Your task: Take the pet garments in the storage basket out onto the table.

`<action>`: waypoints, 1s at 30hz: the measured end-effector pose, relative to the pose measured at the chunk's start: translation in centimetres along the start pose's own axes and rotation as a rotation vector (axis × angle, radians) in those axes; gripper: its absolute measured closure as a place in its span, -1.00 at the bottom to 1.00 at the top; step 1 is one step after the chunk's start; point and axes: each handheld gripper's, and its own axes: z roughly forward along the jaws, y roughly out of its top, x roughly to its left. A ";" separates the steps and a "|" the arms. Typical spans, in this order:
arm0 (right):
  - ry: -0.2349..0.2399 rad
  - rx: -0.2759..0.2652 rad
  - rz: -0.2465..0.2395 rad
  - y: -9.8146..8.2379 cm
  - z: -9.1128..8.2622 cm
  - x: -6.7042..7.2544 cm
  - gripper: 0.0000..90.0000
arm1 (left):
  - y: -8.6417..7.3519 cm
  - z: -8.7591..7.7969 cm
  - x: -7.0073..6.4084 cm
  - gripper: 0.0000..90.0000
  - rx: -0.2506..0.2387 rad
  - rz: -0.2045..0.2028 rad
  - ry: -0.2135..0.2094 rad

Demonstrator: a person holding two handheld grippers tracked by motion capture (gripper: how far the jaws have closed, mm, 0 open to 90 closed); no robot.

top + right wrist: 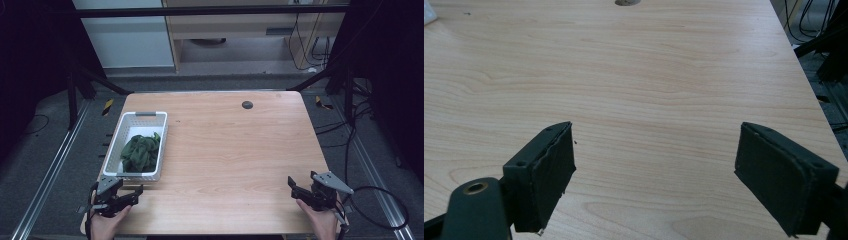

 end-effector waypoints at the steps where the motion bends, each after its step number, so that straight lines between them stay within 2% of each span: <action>1: 0.004 0.004 -0.002 0.0 0.0 0.0 -0.64 | 0.1 -0.1 -0.1 -0.58 -0.001 0.002 0.000; 11: 0.027 0.019 -0.030 -0.2 0.2 0.3 -0.64 | 0.4 -0.7 -0.2 -0.57 -0.016 -0.004 -0.003; 20: 0.036 0.027 -0.034 -0.2 0.1 0.6 -0.65 | 0.8 -1.6 0.0 -0.57 -0.057 -0.038 0.002; 30: 0.045 0.043 -0.047 -0.3 0.3 0.7 -0.67 | 1.5 -2.7 -0.1 -0.57 -0.091 -0.028 -0.006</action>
